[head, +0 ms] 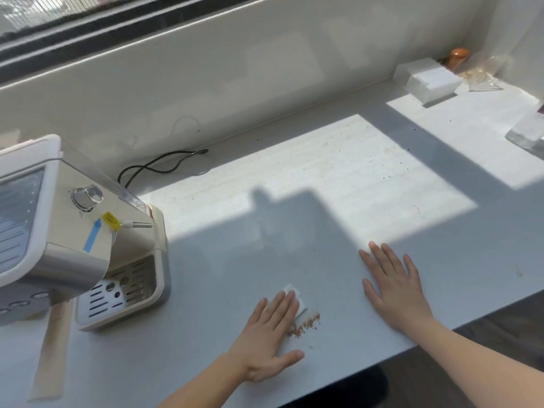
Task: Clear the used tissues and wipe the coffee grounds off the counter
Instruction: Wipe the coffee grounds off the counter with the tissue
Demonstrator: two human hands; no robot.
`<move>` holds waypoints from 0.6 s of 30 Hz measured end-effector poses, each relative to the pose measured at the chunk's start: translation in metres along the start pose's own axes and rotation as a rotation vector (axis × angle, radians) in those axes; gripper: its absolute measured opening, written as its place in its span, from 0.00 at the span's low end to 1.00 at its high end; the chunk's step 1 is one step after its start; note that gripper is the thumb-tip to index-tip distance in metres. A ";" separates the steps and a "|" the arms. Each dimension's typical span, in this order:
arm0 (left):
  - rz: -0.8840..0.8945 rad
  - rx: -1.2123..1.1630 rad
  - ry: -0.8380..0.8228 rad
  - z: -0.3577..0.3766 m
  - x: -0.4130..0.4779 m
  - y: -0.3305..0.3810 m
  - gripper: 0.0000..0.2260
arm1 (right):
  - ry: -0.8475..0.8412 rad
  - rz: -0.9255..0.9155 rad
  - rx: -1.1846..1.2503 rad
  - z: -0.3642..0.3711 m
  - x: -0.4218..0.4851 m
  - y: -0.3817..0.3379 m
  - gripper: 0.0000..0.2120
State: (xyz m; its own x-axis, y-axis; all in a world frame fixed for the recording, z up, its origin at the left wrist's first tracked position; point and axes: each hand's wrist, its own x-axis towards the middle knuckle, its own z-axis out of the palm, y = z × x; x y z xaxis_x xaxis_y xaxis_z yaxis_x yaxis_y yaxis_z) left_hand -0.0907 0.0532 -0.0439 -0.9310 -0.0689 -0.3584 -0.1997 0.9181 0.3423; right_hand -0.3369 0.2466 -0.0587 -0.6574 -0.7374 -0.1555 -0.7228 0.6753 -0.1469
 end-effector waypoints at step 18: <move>-0.410 -0.144 0.168 0.004 0.003 0.001 0.37 | 0.014 -0.023 -0.008 0.004 0.001 0.001 0.30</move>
State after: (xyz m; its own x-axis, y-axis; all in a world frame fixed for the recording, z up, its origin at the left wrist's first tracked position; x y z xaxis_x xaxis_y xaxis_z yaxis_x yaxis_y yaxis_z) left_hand -0.0923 0.0556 -0.0481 -0.8006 -0.4879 -0.3477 -0.5909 0.7391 0.3234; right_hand -0.3371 0.2463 -0.0628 -0.6438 -0.7526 -0.1385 -0.7391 0.6584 -0.1419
